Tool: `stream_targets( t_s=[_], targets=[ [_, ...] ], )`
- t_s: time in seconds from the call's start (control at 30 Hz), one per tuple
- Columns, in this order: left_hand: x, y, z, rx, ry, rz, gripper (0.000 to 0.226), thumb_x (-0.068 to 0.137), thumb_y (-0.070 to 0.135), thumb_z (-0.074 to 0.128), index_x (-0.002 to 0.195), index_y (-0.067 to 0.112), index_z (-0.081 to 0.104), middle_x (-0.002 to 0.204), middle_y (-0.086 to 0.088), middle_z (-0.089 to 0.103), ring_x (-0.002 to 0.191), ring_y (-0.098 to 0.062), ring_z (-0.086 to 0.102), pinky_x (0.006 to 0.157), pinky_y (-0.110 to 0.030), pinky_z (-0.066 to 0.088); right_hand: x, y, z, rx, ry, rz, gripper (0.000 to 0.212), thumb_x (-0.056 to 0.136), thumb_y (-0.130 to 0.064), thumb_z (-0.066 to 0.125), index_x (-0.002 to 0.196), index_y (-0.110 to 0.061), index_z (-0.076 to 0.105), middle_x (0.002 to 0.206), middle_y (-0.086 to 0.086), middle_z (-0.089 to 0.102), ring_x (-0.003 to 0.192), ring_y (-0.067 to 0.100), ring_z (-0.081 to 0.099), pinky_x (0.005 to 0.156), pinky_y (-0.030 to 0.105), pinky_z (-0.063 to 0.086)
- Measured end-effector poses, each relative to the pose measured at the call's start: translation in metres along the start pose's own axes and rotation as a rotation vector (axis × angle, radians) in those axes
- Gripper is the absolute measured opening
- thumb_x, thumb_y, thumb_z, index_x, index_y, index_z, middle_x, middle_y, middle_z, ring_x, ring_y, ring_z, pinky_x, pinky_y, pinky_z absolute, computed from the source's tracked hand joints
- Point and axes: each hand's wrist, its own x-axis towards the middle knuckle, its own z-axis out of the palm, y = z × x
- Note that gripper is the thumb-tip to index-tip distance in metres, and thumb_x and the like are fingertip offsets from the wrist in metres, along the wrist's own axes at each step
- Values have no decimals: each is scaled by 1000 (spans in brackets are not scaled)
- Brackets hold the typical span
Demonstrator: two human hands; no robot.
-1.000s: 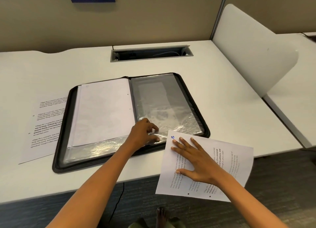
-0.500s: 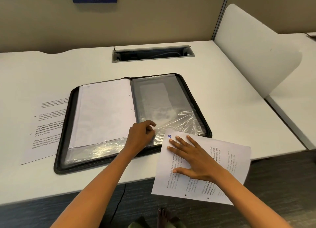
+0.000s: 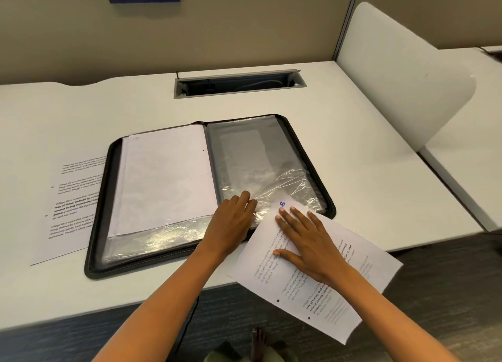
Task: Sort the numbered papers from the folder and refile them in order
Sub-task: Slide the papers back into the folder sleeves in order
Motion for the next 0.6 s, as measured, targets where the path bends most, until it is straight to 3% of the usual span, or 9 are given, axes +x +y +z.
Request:
stream_targets(
  t_s=[0.13, 0.33, 0.4, 0.53, 0.6],
  targets=[
    [0, -1, -2, -21, 22, 49, 57, 50, 0, 86, 100, 11, 61, 91, -11, 58, 54, -18, 52, 44, -24, 41, -6, 2, -1, 3, -14, -207, 65, 98, -59, 25, 152, -23, 20, 158, -2, 17, 147, 20, 11, 114, 43, 7],
    [6, -3, 6, 41, 61, 130, 90, 45, 19, 94, 122, 16, 47, 99, -14, 64, 58, -21, 63, 50, -29, 54, -1, -8, -1, -82, -32, -298, 65, 98, -59, 25, 152, -23, 20, 158, -1, 17, 147, 22, 10, 114, 46, 8],
    [7, -2, 7, 24, 98, 135, 81, 50, 15, 91, 119, 14, 50, 94, -13, 64, 57, -21, 62, 50, -29, 53, 2, -8, -1, -61, -29, -258, 69, 97, -62, 24, 152, -22, 17, 159, 0, 15, 147, 23, 9, 114, 45, 6],
    [11, 1, 5, -13, 149, 121, 40, 67, 11, 80, 104, 12, 65, 83, -10, 63, 47, -19, 55, 42, -25, 44, 7, -3, 1, -21, -42, -104, 76, 94, -69, 19, 152, -20, 15, 159, 1, 13, 146, 26, 10, 113, 46, 6],
    [11, 1, 6, -42, 143, 108, 40, 69, 10, 79, 105, 12, 60, 87, -10, 64, 41, -18, 53, 38, -24, 43, 9, 3, 0, -9, -47, -16, 80, 92, -72, 12, 153, -20, 13, 159, 1, 10, 147, 25, 7, 114, 43, 4]
  ],
)
